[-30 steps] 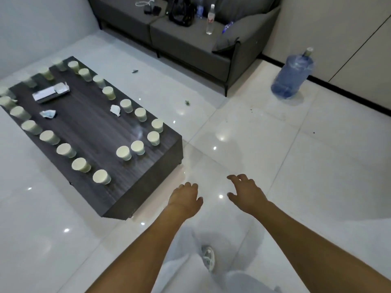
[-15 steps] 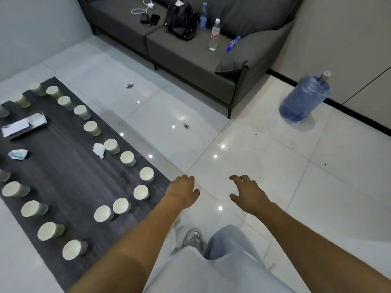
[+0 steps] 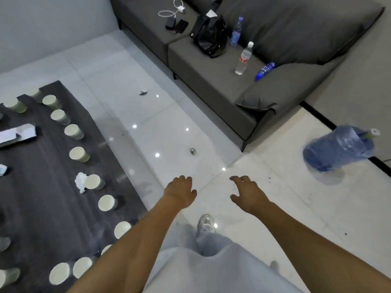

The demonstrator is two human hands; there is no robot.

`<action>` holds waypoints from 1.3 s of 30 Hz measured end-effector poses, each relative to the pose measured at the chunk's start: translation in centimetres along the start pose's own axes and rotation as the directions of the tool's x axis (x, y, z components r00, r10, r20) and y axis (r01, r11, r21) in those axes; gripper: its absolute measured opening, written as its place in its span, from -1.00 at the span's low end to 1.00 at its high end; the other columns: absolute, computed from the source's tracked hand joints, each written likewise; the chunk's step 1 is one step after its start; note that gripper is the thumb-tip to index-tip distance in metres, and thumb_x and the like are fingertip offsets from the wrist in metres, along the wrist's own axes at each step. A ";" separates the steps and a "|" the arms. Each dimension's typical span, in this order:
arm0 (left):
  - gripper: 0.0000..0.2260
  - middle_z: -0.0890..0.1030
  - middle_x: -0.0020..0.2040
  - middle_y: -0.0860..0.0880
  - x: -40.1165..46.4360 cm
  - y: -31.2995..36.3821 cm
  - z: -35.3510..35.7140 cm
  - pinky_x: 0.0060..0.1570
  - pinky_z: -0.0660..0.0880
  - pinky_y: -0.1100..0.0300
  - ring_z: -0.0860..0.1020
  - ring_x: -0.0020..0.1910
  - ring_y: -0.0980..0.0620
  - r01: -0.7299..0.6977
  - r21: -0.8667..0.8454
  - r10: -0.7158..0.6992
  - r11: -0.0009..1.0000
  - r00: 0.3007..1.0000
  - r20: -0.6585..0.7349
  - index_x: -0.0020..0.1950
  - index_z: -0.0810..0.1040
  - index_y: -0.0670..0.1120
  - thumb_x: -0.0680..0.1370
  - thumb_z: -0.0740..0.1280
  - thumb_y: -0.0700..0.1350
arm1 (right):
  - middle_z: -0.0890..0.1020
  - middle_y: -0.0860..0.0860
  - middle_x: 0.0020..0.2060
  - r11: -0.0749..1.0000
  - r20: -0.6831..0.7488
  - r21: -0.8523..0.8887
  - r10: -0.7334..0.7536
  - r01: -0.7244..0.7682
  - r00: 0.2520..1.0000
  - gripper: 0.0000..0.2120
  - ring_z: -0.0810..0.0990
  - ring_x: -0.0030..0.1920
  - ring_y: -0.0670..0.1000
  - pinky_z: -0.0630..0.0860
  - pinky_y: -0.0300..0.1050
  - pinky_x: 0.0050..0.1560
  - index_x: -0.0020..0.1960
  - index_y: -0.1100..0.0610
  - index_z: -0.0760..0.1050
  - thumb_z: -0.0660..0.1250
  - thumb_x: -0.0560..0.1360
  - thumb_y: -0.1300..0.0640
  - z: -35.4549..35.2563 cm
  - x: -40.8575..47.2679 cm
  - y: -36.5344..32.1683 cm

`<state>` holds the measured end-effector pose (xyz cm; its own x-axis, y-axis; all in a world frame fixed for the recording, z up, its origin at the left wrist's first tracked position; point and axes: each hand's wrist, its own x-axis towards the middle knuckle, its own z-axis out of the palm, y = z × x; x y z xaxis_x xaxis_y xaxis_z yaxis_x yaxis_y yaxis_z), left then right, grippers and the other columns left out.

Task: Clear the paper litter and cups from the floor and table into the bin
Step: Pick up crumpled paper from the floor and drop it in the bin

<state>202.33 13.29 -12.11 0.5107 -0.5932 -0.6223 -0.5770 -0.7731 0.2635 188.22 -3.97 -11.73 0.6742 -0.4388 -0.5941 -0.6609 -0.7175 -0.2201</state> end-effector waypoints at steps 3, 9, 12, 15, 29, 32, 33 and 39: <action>-0.59 0.44 0.26 -0.14 3.6 0.3 -3.2 0.17 0.40 0.07 0.42 0.24 -0.11 0.043 -0.054 -0.045 0.998 0.999 -0.027 0.38 0.33 -0.16 0.62 0.12 0.04 | 0.24 0.09 0.43 0.998 0.023 -0.041 -0.039 0.040 0.999 -0.45 0.34 0.33 0.17 0.46 0.08 0.21 0.50 -0.03 0.15 0.25 0.56 0.03 -4.2 5.5 -0.5; -0.61 0.45 0.25 -0.12 11.3 -1.8 -7.7 0.13 0.42 0.09 0.45 0.20 -0.10 0.162 -0.150 -0.165 0.975 0.986 -0.008 0.36 0.35 -0.13 0.61 0.15 0.04 | 0.26 0.11 0.41 0.986 0.107 -0.085 -0.137 0.146 0.985 -0.45 0.35 0.31 0.17 0.47 0.06 0.20 0.50 -0.01 0.15 0.25 0.55 0.06 -9.7 16.8 -3.8; -0.60 0.45 0.26 -0.13 16.0 -3.3 -10.1 0.14 0.41 0.09 0.44 0.22 -0.10 0.184 -0.162 -0.187 0.970 0.982 -0.004 0.37 0.34 -0.13 0.60 0.17 0.04 | 0.27 0.11 0.41 0.982 0.123 -0.095 -0.149 0.161 0.981 -0.44 0.36 0.31 0.18 0.46 0.06 0.21 0.50 0.00 0.16 0.25 0.55 0.06 -11.8 22.4 -5.7; -0.60 0.45 0.27 -0.12 21.2 -4.5 -13.1 0.13 0.40 0.11 0.43 0.23 -0.09 0.211 -0.190 -0.213 0.959 0.977 0.014 0.38 0.34 -0.12 0.60 0.17 0.04 | 0.28 0.10 0.41 0.982 0.150 -0.096 -0.149 0.164 0.977 -0.44 0.36 0.31 0.17 0.45 0.06 0.23 0.50 -0.01 0.16 0.26 0.55 0.06 -14.2 27.8 -7.3; -0.65 0.46 0.22 -0.13 39.9 -5.9 -14.3 0.10 0.43 0.06 0.43 0.20 -0.11 0.335 -0.306 -0.307 0.891 0.942 0.139 0.31 0.38 -0.14 0.59 0.19 0.00 | 0.27 0.08 0.42 0.963 0.306 -0.130 -0.187 0.236 0.933 -0.45 0.37 0.33 0.15 0.46 0.04 0.22 0.49 -0.02 0.17 0.27 0.55 0.08 -16.4 49.4 -8.2; -0.68 0.47 0.17 -0.13 44.4 -6.1 -11.2 0.09 0.45 0.05 0.44 0.16 -0.10 0.365 -0.366 -0.334 0.856 0.931 0.146 0.28 0.40 -0.14 0.58 0.20 -0.02 | 0.26 0.08 0.44 0.953 0.333 -0.137 -0.213 0.270 0.919 -0.44 0.37 0.33 0.15 0.46 0.02 0.21 0.50 -0.01 0.16 0.26 0.55 0.11 -14.2 54.3 -6.8; -0.69 0.48 0.16 -0.12 46.2 -6.2 -9.7 0.07 0.46 0.06 0.45 0.15 -0.10 0.375 -0.382 -0.343 0.845 0.927 0.152 0.27 0.41 -0.14 0.58 0.20 -0.03 | 0.25 0.08 0.45 0.949 0.346 -0.139 -0.223 0.285 0.911 -0.44 0.37 0.33 0.15 0.46 0.02 0.22 0.50 -0.02 0.16 0.26 0.55 0.12 -13.1 56.2 -6.1; -0.68 0.50 0.17 -0.10 56.1 -7.4 0.5 0.08 0.48 0.08 0.46 0.13 -0.08 0.395 -0.362 -0.350 0.844 0.918 0.186 0.28 0.42 -0.13 0.57 0.22 -0.03 | 0.20 0.07 0.47 0.931 0.396 -0.143 -0.256 0.335 0.882 -0.42 0.31 0.37 0.15 0.43 0.04 0.26 0.50 -0.03 0.16 0.24 0.54 0.15 -4.7 65.9 -1.9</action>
<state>234.90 -14.18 -49.36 0.5520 -0.2323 -0.8008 -0.0550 -0.9685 0.2431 235.47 -34.06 -46.85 0.6335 0.0110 -0.7737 -0.3423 -0.8928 -0.2930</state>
